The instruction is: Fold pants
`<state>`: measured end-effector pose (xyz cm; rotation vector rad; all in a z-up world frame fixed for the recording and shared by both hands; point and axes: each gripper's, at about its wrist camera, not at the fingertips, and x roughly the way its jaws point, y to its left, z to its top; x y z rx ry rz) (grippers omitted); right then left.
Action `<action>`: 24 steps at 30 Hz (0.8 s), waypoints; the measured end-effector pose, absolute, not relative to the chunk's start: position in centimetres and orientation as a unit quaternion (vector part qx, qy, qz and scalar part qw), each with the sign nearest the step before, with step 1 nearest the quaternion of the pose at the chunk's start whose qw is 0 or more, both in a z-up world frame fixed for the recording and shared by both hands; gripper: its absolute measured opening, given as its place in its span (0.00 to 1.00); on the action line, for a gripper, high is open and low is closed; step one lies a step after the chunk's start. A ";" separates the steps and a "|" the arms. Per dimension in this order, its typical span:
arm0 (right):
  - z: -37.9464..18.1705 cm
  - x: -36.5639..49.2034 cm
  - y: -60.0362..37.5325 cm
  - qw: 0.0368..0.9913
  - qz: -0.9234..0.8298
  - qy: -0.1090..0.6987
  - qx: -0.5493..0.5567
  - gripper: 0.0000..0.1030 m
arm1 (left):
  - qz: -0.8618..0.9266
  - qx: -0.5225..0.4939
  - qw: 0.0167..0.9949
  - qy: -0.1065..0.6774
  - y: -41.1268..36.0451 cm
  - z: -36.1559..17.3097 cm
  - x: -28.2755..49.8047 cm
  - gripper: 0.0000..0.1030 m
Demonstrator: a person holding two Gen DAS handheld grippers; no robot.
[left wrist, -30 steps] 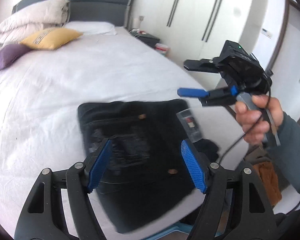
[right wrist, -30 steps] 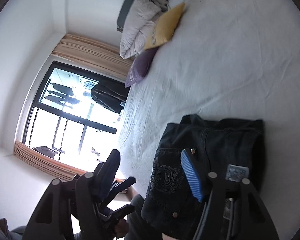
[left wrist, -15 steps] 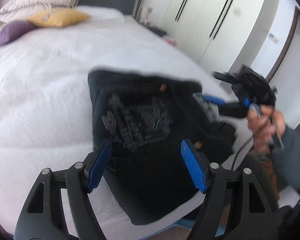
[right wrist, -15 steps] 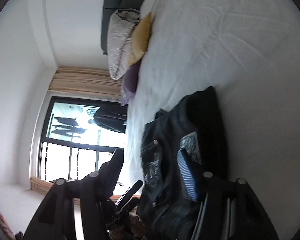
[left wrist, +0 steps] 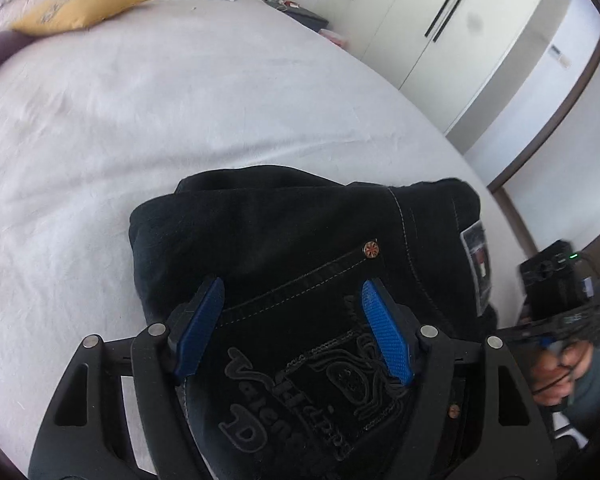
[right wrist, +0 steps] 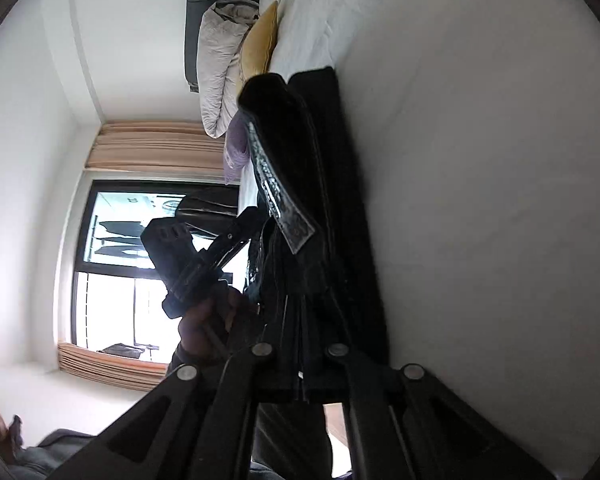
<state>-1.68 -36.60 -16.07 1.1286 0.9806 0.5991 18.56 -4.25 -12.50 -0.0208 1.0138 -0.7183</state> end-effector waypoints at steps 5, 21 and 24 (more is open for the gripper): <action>-10.4 -1.3 -34.9 0.716 0.317 0.391 0.483 0.68 | -0.322 0.014 0.834 0.448 -4.4 -9.9 16.8 0.68; -12.6 -0.6 -32.8 0.698 0.325 0.432 0.470 0.62 | -0.283 0.059 0.842 0.455 -5.4 -11.4 12.4 0.68; -9.7 -0.1 -32.3 0.713 0.351 0.400 0.457 0.71 | -0.282 0.053 0.843 0.455 -5.2 -11.6 12.3 0.68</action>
